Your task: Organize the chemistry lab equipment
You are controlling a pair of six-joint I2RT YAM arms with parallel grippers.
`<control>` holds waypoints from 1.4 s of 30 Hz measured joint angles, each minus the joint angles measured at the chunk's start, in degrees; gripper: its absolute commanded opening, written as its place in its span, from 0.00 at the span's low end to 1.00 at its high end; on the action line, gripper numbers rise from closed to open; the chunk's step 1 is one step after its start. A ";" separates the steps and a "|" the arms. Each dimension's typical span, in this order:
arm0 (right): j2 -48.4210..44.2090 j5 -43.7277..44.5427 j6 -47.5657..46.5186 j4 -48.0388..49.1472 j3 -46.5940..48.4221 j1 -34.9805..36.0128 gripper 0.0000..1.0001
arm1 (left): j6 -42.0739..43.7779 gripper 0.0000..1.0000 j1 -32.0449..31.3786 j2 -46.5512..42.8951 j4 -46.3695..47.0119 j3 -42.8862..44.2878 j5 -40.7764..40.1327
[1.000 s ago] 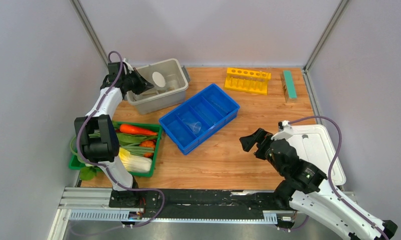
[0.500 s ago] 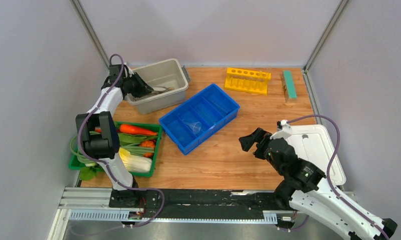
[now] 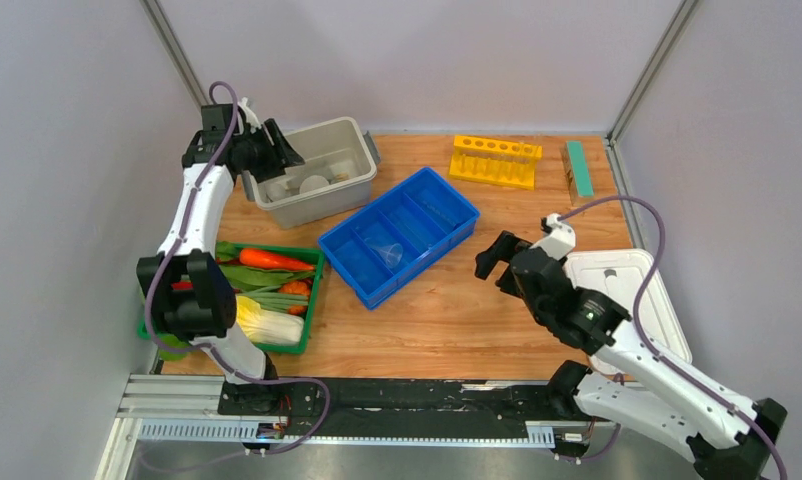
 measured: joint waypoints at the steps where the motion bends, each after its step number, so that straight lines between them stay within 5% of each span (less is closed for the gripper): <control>1: 2.78 0.66 -0.63 0.04 1.55 -0.24 1.00 | 1.20 0.66 -0.63 -1.86 -1.07 0.00 -0.35; 4: 9.35 0.57 -2.29 -0.52 4.98 -3.23 0.99 | 3.63 0.66 -4.02 -7.30 -2.47 -0.55 -0.66; 10: 16.81 -4.07 -4.63 -0.61 6.10 -21.66 0.87 | 6.45 0.66 -16.57 -22.36 -1.62 -9.03 0.22; 13: 19.69 -7.39 -5.03 -0.04 6.10 -30.97 0.76 | 6.60 0.66 -19.63 -27.98 -0.87 -14.45 0.72; 18: 26.73 -11.85 -4.87 1.03 6.10 -41.35 0.74 | 6.88 0.70 -21.22 -35.17 2.19 -25.16 -0.04; 28: 39.91 -15.50 -4.31 0.20 12.46 -51.28 0.53 | 7.91 0.71 -21.38 -41.29 3.21 -34.21 -2.91; 42: 54.86 -15.98 -3.21 -3.10 23.63 -55.06 0.45 | 7.93 0.70 -21.40 -41.24 3.52 -34.16 -2.36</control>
